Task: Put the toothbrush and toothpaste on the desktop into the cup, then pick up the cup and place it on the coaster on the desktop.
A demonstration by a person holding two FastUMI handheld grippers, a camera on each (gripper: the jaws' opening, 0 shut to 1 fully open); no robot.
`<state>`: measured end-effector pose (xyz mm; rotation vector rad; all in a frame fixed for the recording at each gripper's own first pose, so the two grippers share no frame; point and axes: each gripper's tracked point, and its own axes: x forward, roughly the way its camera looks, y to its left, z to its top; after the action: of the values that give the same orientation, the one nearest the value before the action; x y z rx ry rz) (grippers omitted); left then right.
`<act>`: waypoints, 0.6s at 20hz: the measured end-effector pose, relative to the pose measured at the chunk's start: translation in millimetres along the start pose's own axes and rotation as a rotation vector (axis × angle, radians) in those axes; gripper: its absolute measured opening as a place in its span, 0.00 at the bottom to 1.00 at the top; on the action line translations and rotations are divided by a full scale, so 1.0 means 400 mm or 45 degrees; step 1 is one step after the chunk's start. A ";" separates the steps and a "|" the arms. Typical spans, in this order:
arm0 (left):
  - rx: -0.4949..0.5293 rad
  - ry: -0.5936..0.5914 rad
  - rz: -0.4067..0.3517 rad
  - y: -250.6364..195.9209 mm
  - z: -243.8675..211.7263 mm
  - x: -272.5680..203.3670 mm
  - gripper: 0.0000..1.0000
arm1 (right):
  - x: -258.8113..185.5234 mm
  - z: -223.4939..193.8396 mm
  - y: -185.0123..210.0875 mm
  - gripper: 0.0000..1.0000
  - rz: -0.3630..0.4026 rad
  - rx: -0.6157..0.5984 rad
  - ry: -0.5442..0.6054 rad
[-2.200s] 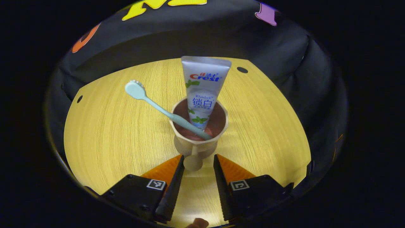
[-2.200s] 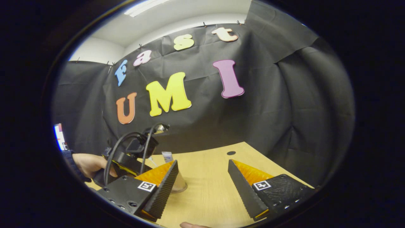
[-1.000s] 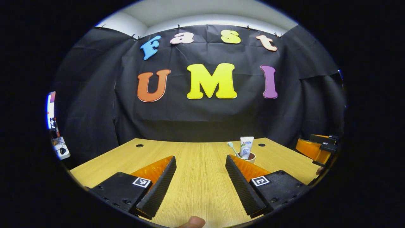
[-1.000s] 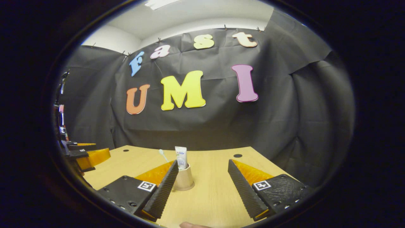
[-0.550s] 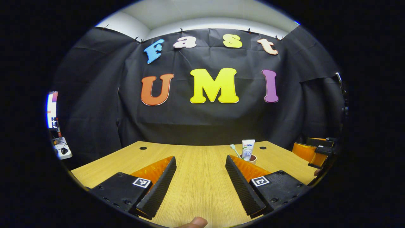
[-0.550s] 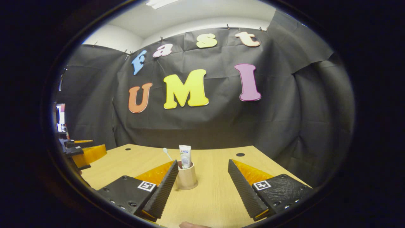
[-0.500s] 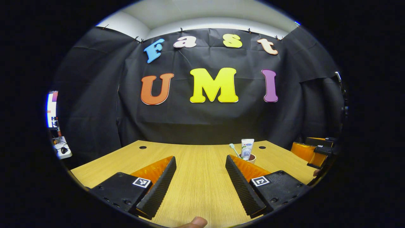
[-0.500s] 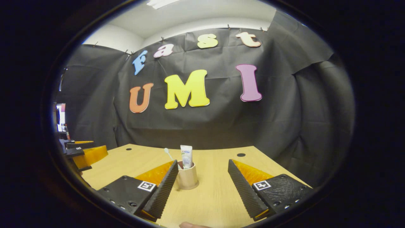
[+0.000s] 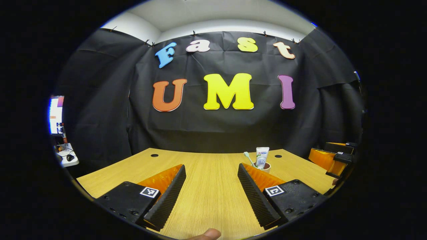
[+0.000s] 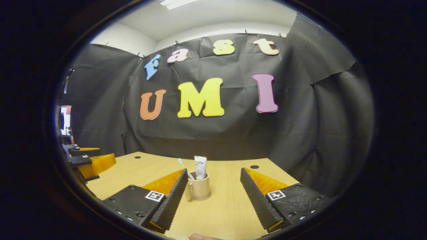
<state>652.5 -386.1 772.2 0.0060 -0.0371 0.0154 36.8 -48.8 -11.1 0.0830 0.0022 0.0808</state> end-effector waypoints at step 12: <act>-0.038 0.023 0.027 0.032 -0.024 0.023 0.99 | 0.004 -0.005 -0.002 0.95 -0.010 -0.027 0.004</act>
<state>661.8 -373.2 763.0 -0.0247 -0.0196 0.0362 38.4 -49.1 -13.0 0.0620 0.0044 0.0734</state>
